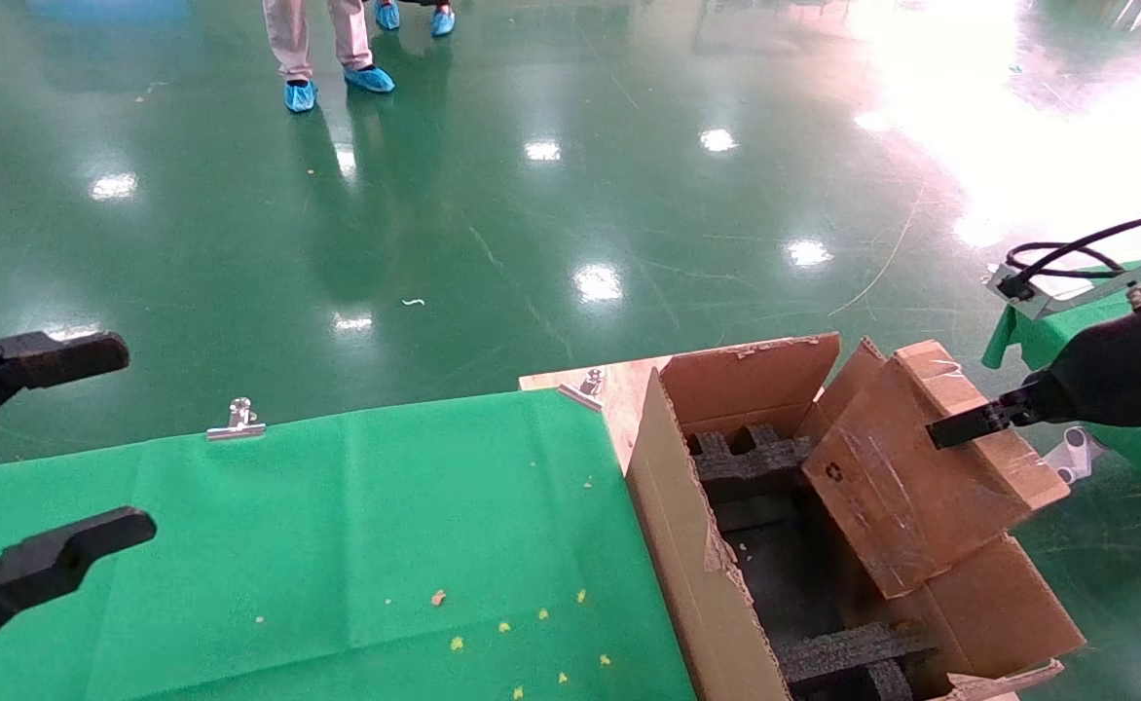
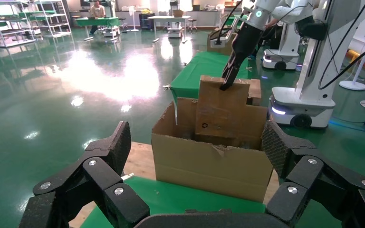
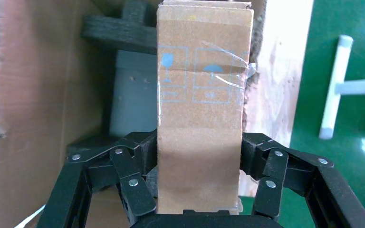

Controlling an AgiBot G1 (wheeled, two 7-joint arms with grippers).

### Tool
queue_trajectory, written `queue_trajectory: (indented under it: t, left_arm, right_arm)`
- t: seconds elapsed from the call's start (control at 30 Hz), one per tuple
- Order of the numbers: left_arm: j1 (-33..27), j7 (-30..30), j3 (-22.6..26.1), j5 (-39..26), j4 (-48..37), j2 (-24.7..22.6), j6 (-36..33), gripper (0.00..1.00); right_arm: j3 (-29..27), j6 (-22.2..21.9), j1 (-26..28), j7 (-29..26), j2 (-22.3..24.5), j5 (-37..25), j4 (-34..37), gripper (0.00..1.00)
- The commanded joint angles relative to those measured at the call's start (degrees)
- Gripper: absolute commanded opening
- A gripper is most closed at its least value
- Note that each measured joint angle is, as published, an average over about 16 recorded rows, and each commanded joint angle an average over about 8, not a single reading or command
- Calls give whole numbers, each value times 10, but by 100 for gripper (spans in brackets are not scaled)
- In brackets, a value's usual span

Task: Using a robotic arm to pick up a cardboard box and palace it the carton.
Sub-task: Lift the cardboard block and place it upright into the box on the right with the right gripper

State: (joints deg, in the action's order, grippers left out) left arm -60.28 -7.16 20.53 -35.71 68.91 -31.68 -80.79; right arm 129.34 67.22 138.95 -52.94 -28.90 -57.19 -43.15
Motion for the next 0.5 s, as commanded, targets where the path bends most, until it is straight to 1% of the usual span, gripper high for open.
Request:
queue_trajectory:
  t: [0.03,0.27,0.5]
  left_arm:
    - [0,0,0,0,0,0,0,100]
    - [0,0,0,0,0,0,0,100]
    - [0,0,0,0,0,0,0,100]
  right_arm:
    - [5,-11,-3,-23,-4,-6,-4,0]
    - [24,-56,-17,-94,-11,-36,-39,0]
    - [36,-105,-40,-138,-10,-53,-66,0]
